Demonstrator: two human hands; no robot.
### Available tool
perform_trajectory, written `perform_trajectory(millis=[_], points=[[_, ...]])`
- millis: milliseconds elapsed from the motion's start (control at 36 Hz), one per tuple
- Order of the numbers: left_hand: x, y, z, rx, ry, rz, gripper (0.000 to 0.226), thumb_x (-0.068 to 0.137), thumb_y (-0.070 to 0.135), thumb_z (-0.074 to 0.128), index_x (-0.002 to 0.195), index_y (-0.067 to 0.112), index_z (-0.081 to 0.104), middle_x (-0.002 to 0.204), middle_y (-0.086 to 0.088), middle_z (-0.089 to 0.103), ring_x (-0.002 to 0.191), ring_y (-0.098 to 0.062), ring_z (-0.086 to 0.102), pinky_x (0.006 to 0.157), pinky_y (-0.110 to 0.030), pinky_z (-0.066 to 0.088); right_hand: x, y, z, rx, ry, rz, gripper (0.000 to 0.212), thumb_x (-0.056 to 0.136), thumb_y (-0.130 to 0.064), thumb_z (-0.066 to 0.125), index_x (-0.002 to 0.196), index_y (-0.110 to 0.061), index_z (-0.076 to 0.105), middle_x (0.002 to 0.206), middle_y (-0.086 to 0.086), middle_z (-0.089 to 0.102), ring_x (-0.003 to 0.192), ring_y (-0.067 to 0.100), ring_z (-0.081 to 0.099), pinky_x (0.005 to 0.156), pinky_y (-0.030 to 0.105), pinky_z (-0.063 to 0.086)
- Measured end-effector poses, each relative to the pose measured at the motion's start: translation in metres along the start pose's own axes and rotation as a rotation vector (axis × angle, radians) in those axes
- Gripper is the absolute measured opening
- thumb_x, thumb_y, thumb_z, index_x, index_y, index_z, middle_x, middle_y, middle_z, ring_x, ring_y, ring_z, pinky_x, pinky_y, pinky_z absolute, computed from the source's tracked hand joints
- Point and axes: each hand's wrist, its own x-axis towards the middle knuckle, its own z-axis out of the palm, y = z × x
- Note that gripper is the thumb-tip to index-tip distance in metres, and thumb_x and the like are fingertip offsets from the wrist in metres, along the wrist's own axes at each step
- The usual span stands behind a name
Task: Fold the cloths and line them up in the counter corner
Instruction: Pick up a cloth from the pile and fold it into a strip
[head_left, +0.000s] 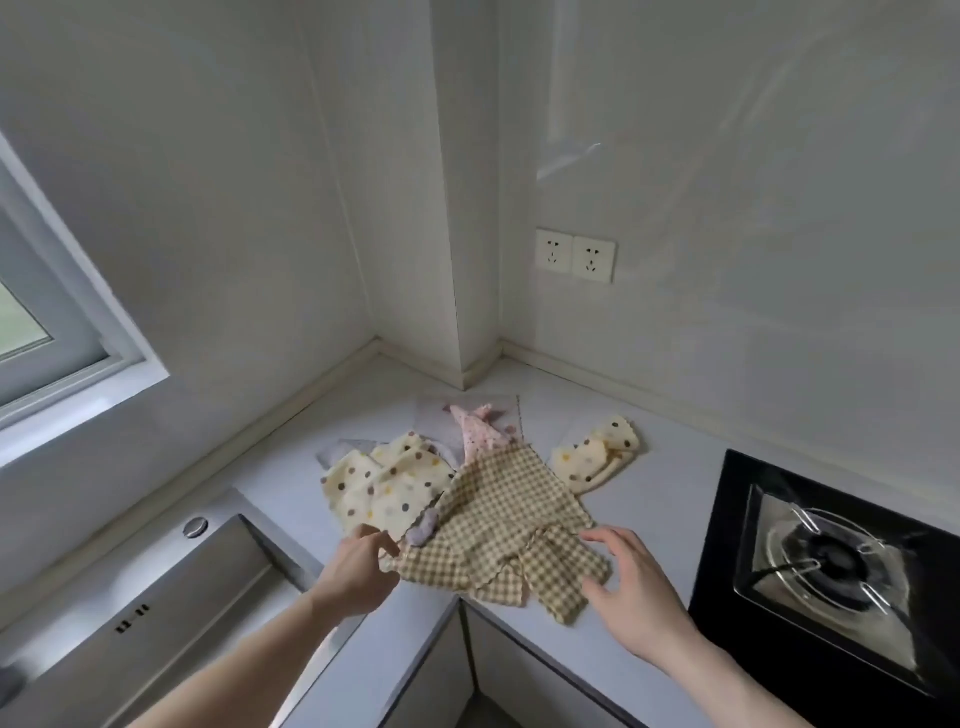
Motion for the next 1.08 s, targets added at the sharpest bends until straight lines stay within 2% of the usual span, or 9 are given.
perform_trajectory(millis=[194, 278, 389, 472, 556, 722, 861, 944, 1083], points=[[0.052, -0.043, 0.046, -0.013, 0.089, -0.035, 0.020, 0.085, 0.031, 0.061, 0.104, 0.039, 0.061, 0.135, 0.002, 0.052, 0.122, -0.019, 0.050, 0.105, -0.028, 0.040, 0.050, 0.026, 0.048, -0.050, 0.019, -0.004, 0.038, 0.094, -0.027, 0.062, 0.127, -0.039, 0.049, 0.130, -0.026, 0.039, 0.127, 0.001, 0.041, 0.110, 0.023, 0.035], [0.062, -0.057, 0.074, -0.060, 0.257, -0.030, 0.029, 0.082, 0.036, 0.056, 0.108, 0.026, 0.062, 0.127, 0.002, 0.055, 0.114, -0.022, 0.050, 0.100, -0.034, 0.042, 0.071, 0.046, 0.071, -0.122, 0.040, -0.047, 0.036, 0.092, -0.027, 0.062, 0.125, -0.038, 0.052, 0.130, -0.027, 0.040, 0.127, 0.001, 0.041, 0.107, 0.019, 0.034], [0.064, -0.068, 0.109, -0.051, 0.497, 0.067, 0.033, 0.086, 0.048, 0.043, 0.111, 0.028, 0.051, 0.123, 0.009, 0.051, 0.111, -0.020, 0.048, 0.098, -0.038, 0.041, 0.098, 0.075, 0.106, -0.210, 0.056, -0.097, 0.035, 0.087, -0.028, 0.061, 0.120, -0.039, 0.055, 0.126, -0.027, 0.042, 0.124, 0.004, 0.045, 0.102, 0.018, 0.035], [0.068, -0.075, 0.119, -0.036, 0.562, 0.106, 0.033, 0.089, 0.055, 0.040, 0.110, 0.032, 0.050, 0.124, 0.011, 0.052, 0.115, -0.018, 0.048, 0.099, -0.037, 0.041, 0.110, 0.099, 0.137, -0.302, 0.213, -0.164, 0.036, 0.078, -0.042, 0.054, 0.113, -0.044, 0.060, 0.121, -0.024, 0.050, 0.114, 0.010, 0.051, 0.092, 0.033, 0.047], [0.072, -0.082, 0.125, -0.006, 0.578, 0.123, 0.036, 0.089, 0.058, 0.034, 0.111, 0.033, 0.050, 0.125, 0.012, 0.052, 0.115, -0.017, 0.048, 0.099, -0.036, 0.041, 0.111, 0.107, 0.155, -0.359, 0.390, -0.224, 0.036, 0.076, -0.046, 0.049, 0.110, -0.044, 0.061, 0.119, -0.021, 0.055, 0.106, 0.012, 0.054, 0.080, 0.037, 0.050], [0.076, -0.086, 0.131, 0.034, 0.595, 0.155, 0.042, 0.088, 0.053, 0.027, 0.117, 0.032, 0.050, 0.123, 0.011, 0.054, 0.112, -0.018, 0.048, 0.098, -0.036, 0.040, 0.114, 0.119, 0.165, -0.416, 0.503, -0.306, 0.043, 0.079, -0.051, 0.042, 0.113, -0.040, 0.066, 0.119, -0.024, 0.059, 0.109, 0.011, 0.057, 0.086, 0.038, 0.047], [0.078, -0.088, 0.131, 0.069, 0.612, 0.181, 0.059, 0.082, 0.051, 0.020, 0.125, 0.032, 0.054, 0.128, 0.009, 0.056, 0.115, -0.020, 0.050, 0.101, -0.035, 0.039, 0.109, 0.115, 0.165, -0.380, 0.462, -0.299, 0.045, 0.085, -0.049, 0.042, 0.124, -0.038, 0.061, 0.131, -0.024, 0.053, 0.120, 0.009, 0.052, 0.096, 0.033, 0.037], [0.079, -0.089, 0.132, 0.064, 0.628, 0.187, 0.054, 0.088, 0.041, 0.029, 0.130, 0.029, 0.059, 0.130, 0.006, 0.059, 0.116, -0.022, 0.052, 0.103, -0.034, 0.039, 0.106, 0.114, 0.166, -0.333, 0.456, -0.305, 0.037, 0.093, -0.040, 0.054, 0.129, -0.034, 0.059, 0.136, -0.021, 0.051, 0.124, 0.009, 0.050, 0.100, 0.029, 0.034], [0.072, -0.084, 0.129, -0.011, 0.672, 0.229, 0.036, 0.094, 0.015, 0.054, 0.128, 0.020, 0.064, 0.128, -0.002, 0.061, 0.118, -0.027, 0.055, 0.103, -0.033, 0.039, 0.094, 0.112, 0.168, -0.240, 0.485, -0.295, 0.041, 0.093, -0.033, 0.061, 0.132, -0.022, 0.061, 0.139, -0.010, 0.054, 0.128, 0.013, 0.050, 0.109, 0.028, 0.035]])
